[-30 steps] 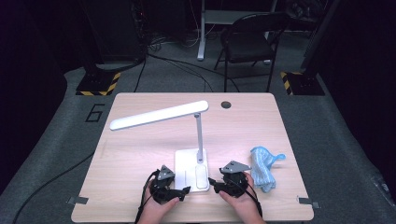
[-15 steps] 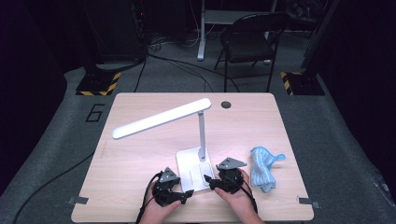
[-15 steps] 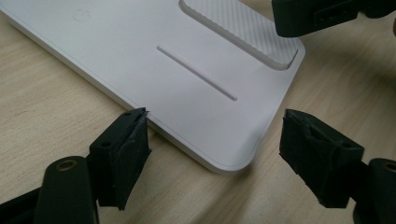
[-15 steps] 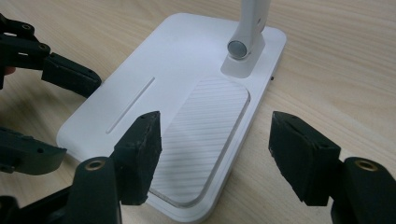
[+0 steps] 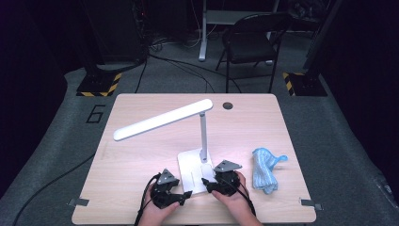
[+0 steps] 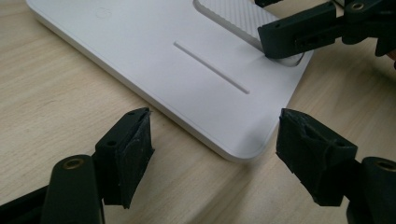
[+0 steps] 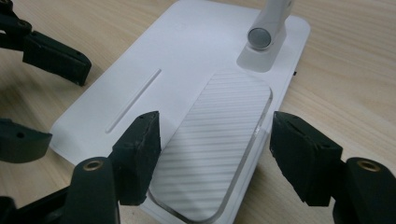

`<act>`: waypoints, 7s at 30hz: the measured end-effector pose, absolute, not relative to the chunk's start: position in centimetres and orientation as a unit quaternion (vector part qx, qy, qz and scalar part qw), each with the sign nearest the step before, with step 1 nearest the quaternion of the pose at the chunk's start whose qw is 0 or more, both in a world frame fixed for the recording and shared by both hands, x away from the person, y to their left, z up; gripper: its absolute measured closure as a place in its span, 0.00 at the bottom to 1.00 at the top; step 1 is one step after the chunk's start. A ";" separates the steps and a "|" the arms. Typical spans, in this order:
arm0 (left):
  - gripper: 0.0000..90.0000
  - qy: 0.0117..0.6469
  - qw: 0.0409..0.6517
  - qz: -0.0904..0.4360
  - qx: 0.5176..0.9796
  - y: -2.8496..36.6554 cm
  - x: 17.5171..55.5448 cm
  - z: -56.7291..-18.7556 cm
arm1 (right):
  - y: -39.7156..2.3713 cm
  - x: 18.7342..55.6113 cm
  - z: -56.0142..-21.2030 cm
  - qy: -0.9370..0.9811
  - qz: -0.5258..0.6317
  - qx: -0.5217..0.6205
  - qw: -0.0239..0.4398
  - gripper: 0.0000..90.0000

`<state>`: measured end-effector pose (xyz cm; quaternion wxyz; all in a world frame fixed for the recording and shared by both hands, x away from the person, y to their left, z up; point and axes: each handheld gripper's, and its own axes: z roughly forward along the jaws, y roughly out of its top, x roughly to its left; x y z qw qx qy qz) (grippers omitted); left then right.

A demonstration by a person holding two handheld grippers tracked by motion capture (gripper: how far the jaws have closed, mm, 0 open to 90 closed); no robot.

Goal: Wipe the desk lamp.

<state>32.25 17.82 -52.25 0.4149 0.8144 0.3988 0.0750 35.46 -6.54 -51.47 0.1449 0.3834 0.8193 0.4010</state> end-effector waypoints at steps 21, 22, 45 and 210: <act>0.29 0.426 0.419 0.092 0.796 19.8 33.0 -52.1 | -6.9 35.5 -51.7 0.815 0.410 0.386 0.137 0.43; 0.29 0.427 0.417 0.092 0.797 19.9 33.1 -52.0 | -6.9 35.5 -51.7 0.815 0.411 0.386 0.137 0.43; 0.25 0.430 0.418 0.119 0.791 21.9 35.4 -52.2 | -7.1 35.5 -51.6 0.824 0.415 0.361 0.134 0.50; 0.35 0.440 0.442 0.122 0.772 22.0 35.7 -48.6 | -10.0 34.8 -49.4 0.803 0.423 0.391 0.152 0.38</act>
